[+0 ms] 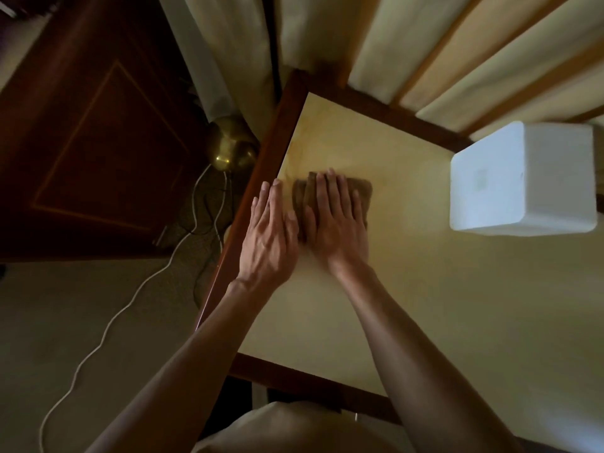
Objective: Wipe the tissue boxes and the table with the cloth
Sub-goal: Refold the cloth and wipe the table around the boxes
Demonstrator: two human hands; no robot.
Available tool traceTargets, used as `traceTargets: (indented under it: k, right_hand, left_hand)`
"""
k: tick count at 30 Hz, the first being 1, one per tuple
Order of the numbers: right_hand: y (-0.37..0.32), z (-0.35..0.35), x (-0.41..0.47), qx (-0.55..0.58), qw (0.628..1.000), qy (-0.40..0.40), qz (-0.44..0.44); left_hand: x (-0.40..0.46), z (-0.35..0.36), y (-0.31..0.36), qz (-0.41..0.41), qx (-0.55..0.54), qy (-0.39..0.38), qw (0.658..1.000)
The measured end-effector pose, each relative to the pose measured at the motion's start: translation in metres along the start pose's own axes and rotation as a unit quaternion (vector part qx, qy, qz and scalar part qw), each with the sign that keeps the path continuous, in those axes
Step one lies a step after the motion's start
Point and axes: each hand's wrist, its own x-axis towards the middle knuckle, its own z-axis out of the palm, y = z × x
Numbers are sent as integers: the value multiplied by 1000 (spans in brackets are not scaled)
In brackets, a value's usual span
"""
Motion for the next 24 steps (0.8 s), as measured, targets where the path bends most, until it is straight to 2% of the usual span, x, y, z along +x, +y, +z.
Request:
traceTargets:
  k: [4, 7, 13, 18, 22, 24]
  right_hand:
    - [7, -10, 38, 2, 996, 63, 62]
    - [20, -27, 97, 16, 993, 59, 98]
    - [-1, -38, 172, 6, 998, 54, 29]
    - [-27, -15, 120, -9, 995, 77, -54]
    - [-26, -2, 41, -5, 997, 8, -72]
    - [-13, 4, -5, -13, 998, 12, -67]
  left_hand:
    - [-1, -18, -14, 43, 15, -10, 999]
    - [-1, -16, -13, 50, 28, 0, 998]
    - [0, -10, -16, 28, 14, 7, 999]
    - [-3, -12, -16, 34, -10, 21, 999]
    - [-2, -14, -15, 19, -48, 27, 998]
    - [-3, -13, -14, 20, -33, 31, 999]
